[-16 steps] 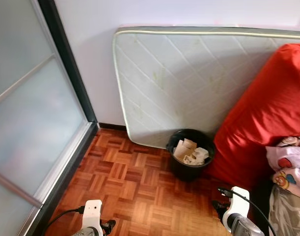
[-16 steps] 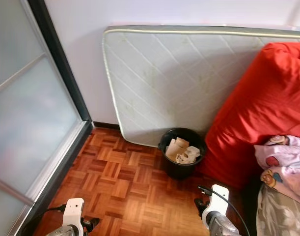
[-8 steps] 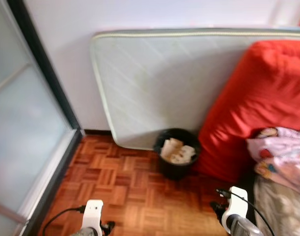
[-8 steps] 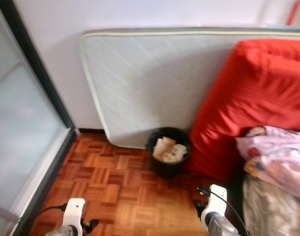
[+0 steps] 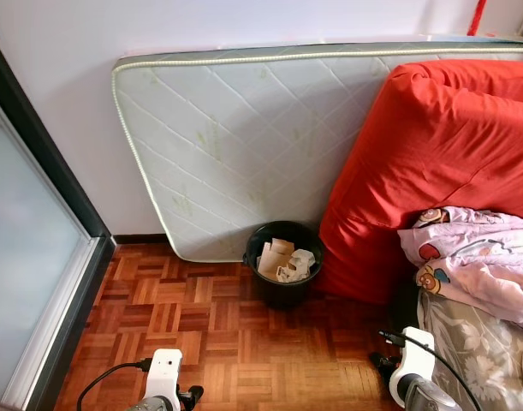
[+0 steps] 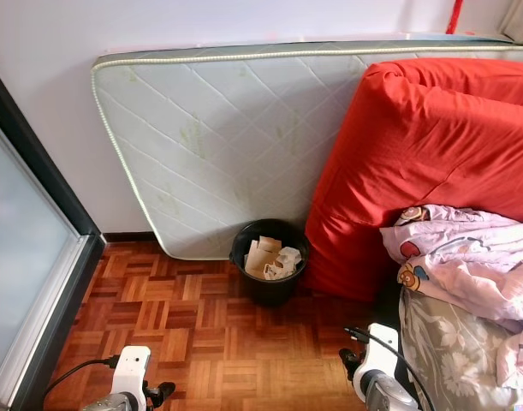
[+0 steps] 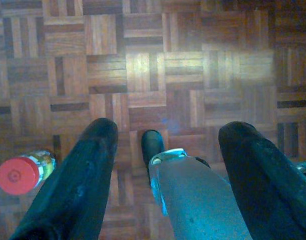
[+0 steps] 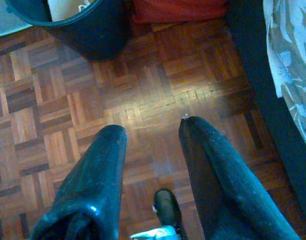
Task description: Clean up the room
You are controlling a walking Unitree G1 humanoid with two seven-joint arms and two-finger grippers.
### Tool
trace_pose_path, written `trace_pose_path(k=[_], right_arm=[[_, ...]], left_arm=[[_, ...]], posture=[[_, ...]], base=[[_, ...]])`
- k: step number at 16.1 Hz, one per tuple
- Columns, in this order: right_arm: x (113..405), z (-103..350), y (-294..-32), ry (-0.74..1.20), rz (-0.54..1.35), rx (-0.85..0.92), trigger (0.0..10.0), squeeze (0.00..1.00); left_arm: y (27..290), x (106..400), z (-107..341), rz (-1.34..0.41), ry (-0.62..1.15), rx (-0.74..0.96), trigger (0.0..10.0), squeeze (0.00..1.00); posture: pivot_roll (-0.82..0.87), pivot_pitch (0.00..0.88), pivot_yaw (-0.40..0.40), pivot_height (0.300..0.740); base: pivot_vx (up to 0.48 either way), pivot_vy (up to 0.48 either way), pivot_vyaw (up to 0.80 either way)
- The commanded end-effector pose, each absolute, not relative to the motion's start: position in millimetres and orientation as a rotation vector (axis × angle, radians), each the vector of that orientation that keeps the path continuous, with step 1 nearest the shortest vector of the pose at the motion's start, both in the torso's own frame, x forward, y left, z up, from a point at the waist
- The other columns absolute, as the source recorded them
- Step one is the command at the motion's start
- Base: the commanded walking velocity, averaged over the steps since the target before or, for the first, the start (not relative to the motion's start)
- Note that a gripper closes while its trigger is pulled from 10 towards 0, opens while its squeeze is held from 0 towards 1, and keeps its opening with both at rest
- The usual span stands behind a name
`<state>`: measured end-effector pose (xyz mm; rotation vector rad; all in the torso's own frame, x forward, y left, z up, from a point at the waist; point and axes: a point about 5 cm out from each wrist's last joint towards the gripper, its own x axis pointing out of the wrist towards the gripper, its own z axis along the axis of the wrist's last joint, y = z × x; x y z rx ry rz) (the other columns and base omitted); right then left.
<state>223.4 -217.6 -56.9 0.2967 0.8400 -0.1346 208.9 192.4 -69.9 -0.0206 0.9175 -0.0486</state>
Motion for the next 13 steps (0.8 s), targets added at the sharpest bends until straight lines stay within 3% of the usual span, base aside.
trace_pose_path(k=[1, 5, 13], right_arm=[[223.9, -57.0, -216.0, 0.844, -0.127, 0.297, 10.0, 0.0], [224.5, -56.8, -215.4, 0.846, -0.124, 0.294, 10.0, 0.0], [226.1, -55.6, -216.0, 0.847, -0.103, 0.252, 10.0, 0.0]], left_arm=[[195.8, 206.8, -70.8, -0.044, 0.932, -0.011, 10.0, 0.0], [197.0, 207.8, -70.0, -0.052, 0.93, 0.012, 10.0, 0.0], [196.3, 208.2, -69.9, -0.065, 0.934, 0.003, 10.0, 0.0]], posture=[[0.05, 0.0, 0.025, 0.74], [0.05, 0.0, 0.028, 0.74], [0.04, 0.0, 0.031, 0.74]], base=[[0.0, 0.0, -0.72], [0.0, -0.306, -0.72], [0.0, 0.0, -0.72]])
